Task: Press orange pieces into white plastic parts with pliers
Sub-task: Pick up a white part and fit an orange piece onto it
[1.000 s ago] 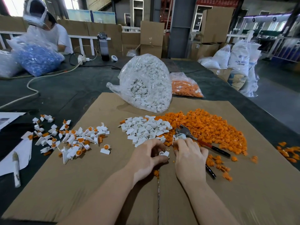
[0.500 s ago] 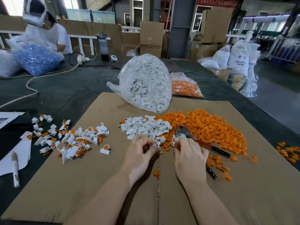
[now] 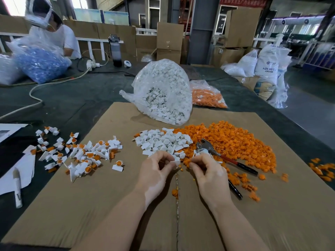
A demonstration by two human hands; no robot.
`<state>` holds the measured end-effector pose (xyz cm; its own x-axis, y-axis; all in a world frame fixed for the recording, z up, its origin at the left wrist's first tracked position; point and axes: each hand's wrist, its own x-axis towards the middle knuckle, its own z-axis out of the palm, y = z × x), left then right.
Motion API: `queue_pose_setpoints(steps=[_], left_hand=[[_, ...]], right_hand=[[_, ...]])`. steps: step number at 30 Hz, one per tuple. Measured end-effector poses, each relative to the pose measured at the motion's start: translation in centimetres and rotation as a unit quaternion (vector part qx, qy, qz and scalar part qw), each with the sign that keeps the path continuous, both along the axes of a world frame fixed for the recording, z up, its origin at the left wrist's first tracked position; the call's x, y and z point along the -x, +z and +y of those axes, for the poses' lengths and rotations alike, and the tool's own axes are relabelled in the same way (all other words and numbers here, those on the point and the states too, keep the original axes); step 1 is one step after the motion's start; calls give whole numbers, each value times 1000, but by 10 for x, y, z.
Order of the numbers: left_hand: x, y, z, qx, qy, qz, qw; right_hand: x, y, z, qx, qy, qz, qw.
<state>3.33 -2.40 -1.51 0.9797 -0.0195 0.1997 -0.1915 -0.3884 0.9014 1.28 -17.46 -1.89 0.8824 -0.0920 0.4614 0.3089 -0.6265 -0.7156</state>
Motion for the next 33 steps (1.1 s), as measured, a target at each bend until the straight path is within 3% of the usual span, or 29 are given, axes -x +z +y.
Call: queue_pose_setpoints(steps=[5,16,24,33], left_hand=[[-1,-1,-2,-88,-44,-14,995],[2,1,-2,3,-37,34,999],[4,2,-2,79,-28,65,994],[7,-2,-6,-1,-31,41,999]], right_hand=[[-1,-1,1,10,6,-1,1000],[0,-2,1,21,43,-2,999],[-1,-2,5,155,8,-59,986],[0,-3,8,172,34,-58,983]])
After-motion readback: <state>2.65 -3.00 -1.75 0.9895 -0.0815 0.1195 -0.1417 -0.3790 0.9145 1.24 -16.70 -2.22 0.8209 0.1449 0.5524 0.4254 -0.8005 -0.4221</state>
